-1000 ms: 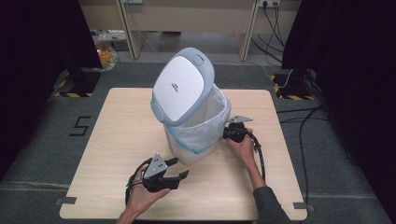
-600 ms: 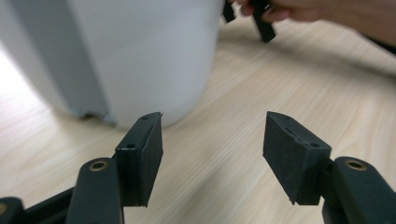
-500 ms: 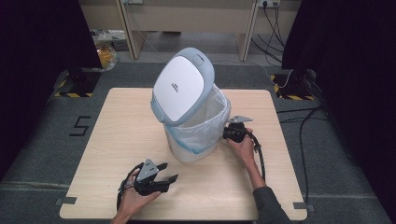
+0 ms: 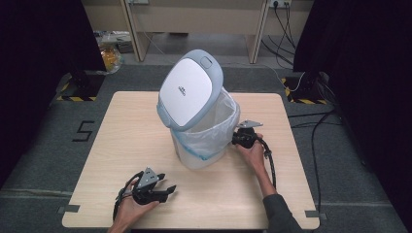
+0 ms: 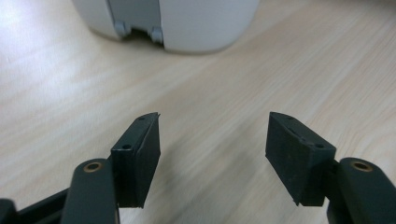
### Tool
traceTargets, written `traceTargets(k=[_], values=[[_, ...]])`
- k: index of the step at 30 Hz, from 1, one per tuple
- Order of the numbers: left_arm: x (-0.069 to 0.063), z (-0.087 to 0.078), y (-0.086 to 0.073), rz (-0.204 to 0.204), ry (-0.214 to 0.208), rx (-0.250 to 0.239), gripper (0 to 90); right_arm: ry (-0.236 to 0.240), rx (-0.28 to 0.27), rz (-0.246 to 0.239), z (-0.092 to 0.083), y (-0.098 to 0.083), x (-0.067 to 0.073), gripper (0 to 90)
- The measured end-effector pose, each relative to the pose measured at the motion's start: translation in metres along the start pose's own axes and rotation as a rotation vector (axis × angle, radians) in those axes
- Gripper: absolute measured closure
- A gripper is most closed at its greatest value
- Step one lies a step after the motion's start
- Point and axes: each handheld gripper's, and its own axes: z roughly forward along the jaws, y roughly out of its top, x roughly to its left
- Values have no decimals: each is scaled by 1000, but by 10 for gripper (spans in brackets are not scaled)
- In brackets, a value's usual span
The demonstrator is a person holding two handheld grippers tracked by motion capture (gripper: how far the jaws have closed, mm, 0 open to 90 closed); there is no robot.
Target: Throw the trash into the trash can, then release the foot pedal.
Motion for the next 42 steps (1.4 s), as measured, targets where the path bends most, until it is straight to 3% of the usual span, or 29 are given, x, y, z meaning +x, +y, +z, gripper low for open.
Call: traceTargets(k=[1, 7, 42], values=[[0, 1, 0, 8, 7, 23, 329, -1, 0, 1, 0, 0, 0, 788], [-2, 1, -1, 35, 15, 26, 305, 1, 0, 3, 0, 0, 0, 788], [-2, 2, -1, 30, 13, 22, 299, -8, 0, 6, 0, 0, 0, 769]])
